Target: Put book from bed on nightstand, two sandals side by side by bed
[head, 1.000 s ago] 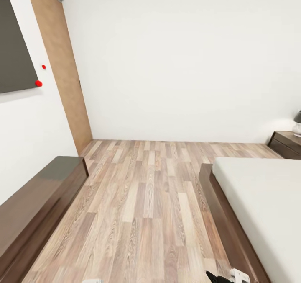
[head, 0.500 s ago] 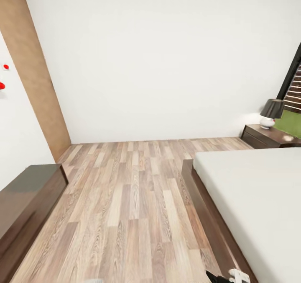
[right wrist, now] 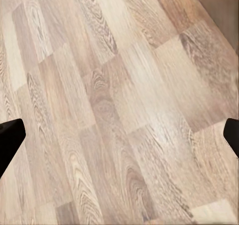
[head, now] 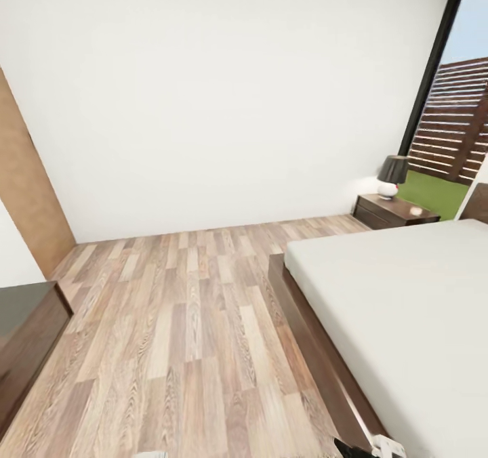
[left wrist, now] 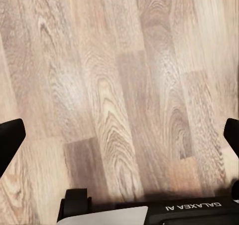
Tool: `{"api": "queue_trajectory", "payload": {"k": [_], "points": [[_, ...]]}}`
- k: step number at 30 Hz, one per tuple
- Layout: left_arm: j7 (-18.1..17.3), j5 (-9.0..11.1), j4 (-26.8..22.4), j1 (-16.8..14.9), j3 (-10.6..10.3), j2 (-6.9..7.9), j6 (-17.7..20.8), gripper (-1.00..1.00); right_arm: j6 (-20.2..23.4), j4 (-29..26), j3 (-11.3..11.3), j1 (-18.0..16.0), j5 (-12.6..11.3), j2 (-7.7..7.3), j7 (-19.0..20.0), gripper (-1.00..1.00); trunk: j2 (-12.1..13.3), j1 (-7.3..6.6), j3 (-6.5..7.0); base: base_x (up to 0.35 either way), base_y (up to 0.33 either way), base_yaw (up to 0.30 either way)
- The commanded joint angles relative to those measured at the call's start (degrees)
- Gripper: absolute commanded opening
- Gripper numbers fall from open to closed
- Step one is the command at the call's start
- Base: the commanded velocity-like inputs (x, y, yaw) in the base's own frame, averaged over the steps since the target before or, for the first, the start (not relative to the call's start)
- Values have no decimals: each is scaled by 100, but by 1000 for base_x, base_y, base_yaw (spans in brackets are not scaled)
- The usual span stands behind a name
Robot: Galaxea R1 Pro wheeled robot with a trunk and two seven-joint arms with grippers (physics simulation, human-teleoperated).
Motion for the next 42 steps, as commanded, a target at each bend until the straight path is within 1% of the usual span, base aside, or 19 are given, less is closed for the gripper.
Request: {"api": "queue_trajectory", "payload": {"k": [1, 32, 42], "points": [[-33, 15, 6, -3, 41, 2, -7, 100, -38, 28, 48, -12, -42, 4, 30, 100, -4, 0, -6, 0, 0, -300], [-33, 15, 6, -3, 41, 2, -9, 100, -36, 28, 48, -12, -42, 4, 26, 100, -4, 0, -6, 0, 0, -300], [-41, 22, 12, 18, 41, -8, -2, 100, 35, 45, 43, -7, -50, 6, 32, 100, -4, 0, -6, 0, 0, -300]]}}
